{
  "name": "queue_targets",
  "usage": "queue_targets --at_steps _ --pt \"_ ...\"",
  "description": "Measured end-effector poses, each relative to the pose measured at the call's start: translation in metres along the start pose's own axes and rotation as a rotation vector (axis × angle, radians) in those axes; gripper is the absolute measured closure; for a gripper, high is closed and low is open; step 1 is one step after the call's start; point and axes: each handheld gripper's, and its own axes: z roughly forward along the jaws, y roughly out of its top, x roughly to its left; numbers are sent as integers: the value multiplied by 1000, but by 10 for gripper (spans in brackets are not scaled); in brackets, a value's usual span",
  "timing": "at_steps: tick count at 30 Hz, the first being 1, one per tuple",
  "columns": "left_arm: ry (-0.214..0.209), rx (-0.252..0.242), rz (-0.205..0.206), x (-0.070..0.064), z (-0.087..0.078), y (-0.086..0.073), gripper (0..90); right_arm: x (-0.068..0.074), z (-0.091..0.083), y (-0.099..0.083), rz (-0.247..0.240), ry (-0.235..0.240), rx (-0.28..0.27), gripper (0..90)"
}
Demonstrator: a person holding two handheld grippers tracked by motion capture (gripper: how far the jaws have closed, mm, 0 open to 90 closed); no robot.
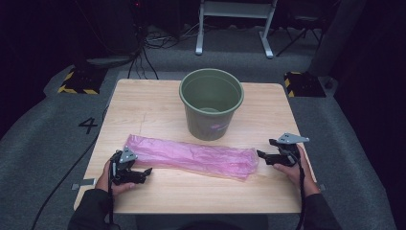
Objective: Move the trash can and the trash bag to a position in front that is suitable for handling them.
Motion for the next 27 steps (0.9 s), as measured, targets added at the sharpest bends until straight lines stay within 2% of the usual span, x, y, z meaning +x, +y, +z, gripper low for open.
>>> queue_targets --at_steps 1,10,18,21,26,27 --pt "0 0 3 0 0 0 134 7 2 3 -30 11 5 258" --pt "4 3 1 0 0 0 134 25 13 18 -77 49 -9 253" --pt "3 3 2 0 0 0 134 31 14 32 -94 81 -40 246" --pt "4 3 0 -1 0 1 133 31 17 36 -83 93 -39 241" --pt "5 2 -7 -2 1 1 133 33 19 34 -91 136 -23 236" --pt "2 -3 -13 -3 2 2 133 35 20 31 -99 183 -9 237"
